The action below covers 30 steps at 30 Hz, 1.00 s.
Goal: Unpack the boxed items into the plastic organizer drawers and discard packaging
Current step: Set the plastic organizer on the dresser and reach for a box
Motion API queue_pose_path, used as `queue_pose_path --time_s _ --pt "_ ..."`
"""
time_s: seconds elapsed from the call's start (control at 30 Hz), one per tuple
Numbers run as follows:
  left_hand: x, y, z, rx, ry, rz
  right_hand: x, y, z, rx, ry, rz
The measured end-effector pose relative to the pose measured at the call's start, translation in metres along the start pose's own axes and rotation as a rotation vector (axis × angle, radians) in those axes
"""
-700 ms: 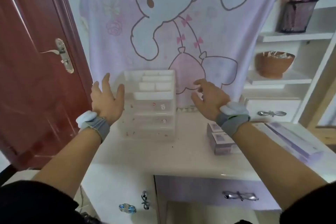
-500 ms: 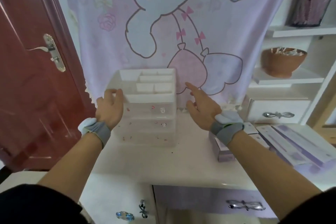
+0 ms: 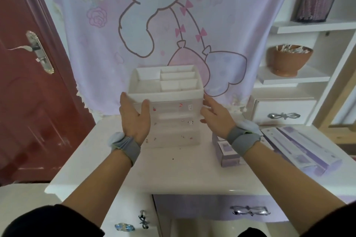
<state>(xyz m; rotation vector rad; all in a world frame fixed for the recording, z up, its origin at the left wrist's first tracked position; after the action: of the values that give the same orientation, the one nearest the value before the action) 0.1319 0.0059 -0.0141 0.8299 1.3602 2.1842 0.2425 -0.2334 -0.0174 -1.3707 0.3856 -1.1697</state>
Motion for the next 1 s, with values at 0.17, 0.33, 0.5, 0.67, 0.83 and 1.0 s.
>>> queue_pose_path --time_s 0.17,0.33,0.5,0.67,0.83,1.0 --pt "0.009 0.0 -0.015 0.1 0.039 0.001 0.001 0.008 -0.017 -0.058 -0.019 0.003" --pt "0.021 0.008 -0.044 0.088 0.053 0.127 0.014 0.011 -0.041 -0.056 -0.023 0.049" --pt "0.024 0.032 -0.068 0.024 0.102 0.339 0.03 0.023 -0.057 -0.077 -0.037 -0.059" --pt "-0.006 0.07 -0.096 -0.375 0.057 0.313 0.082 0.074 -0.084 -0.22 0.053 -0.524" --pt "-0.083 0.017 -0.107 -0.101 -0.372 0.109 0.113 0.128 -0.113 -0.41 0.087 -0.931" --pt "-0.138 -0.037 -0.128 0.248 -0.579 -0.054 0.082 0.135 -0.122 -0.279 0.001 -0.943"
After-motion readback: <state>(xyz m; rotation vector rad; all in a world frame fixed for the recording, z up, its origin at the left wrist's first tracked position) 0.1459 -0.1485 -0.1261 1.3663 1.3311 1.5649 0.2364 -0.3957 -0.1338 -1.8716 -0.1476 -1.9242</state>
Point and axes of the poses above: each hand's wrist, its own z-axis towards the middle knuckle, its own x-axis out of the back of the hand, y = z × x, the point moved 10 cm from there along z, towards the middle knuckle, and after that the axes turned 6 degrees about -y, right-handed, at the moved point
